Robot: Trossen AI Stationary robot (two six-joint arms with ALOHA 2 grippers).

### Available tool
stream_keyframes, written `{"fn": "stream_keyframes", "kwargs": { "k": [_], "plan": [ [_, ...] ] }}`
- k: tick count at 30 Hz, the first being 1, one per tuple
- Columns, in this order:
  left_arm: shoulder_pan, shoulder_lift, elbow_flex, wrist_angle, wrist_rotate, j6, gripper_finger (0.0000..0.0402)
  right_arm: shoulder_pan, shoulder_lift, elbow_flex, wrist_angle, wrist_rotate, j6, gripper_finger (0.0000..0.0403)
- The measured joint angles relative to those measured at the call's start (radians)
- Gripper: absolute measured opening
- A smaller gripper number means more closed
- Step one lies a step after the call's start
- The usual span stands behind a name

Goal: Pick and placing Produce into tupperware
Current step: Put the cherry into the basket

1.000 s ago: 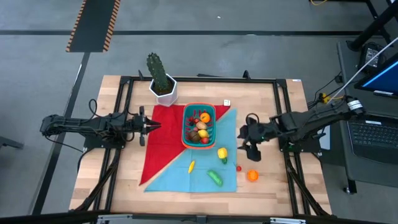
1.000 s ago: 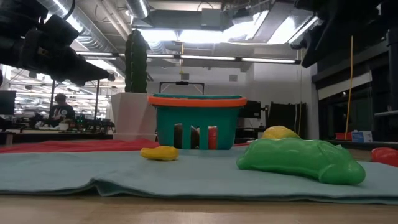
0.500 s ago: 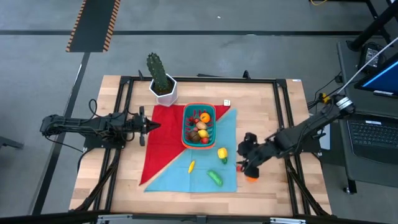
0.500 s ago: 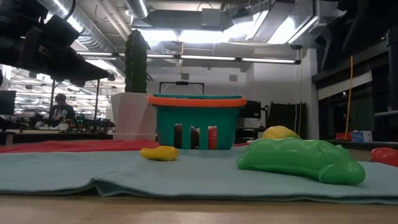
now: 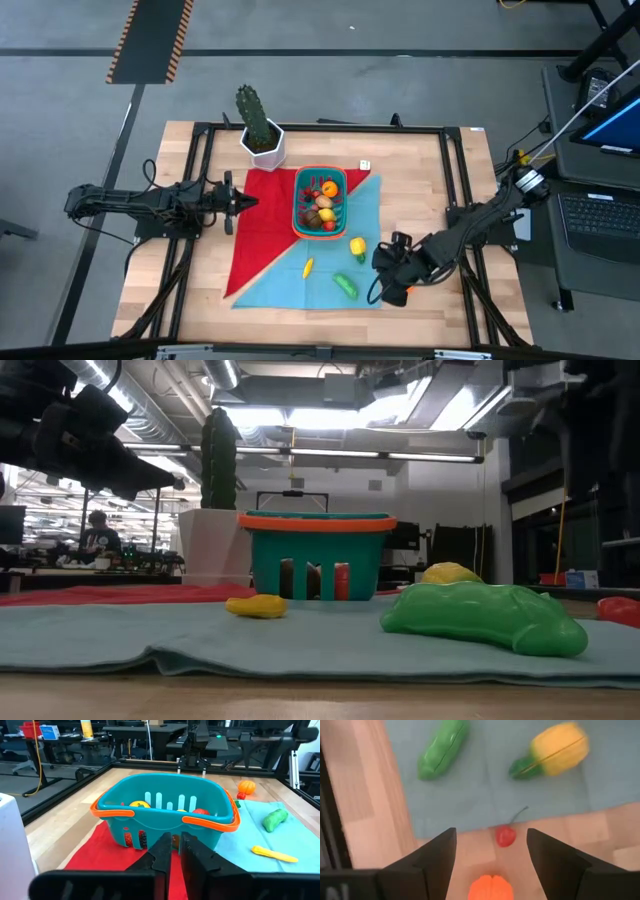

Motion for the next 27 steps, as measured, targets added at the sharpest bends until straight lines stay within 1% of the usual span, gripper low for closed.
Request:
{"fn": "stream_keyframes", "kwargs": {
  "k": [2,15,27],
  "plan": [
    [0.000,0.000,0.000,0.000,0.001,0.000,0.0037,0.009,0.021,0.001,-0.005,-0.013,0.002,0.0244],
    [0.000,0.000,0.000,0.000,0.001,-0.003,0.0066,0.011,0.155,0.000,-0.012,-0.006,-0.023,0.0244],
    [0.000,0.000,0.000,0.000,0.001,-0.003,0.0084,0.009,0.210,0.000,0.000,-0.005,0.012,0.0244]
  ]
}}
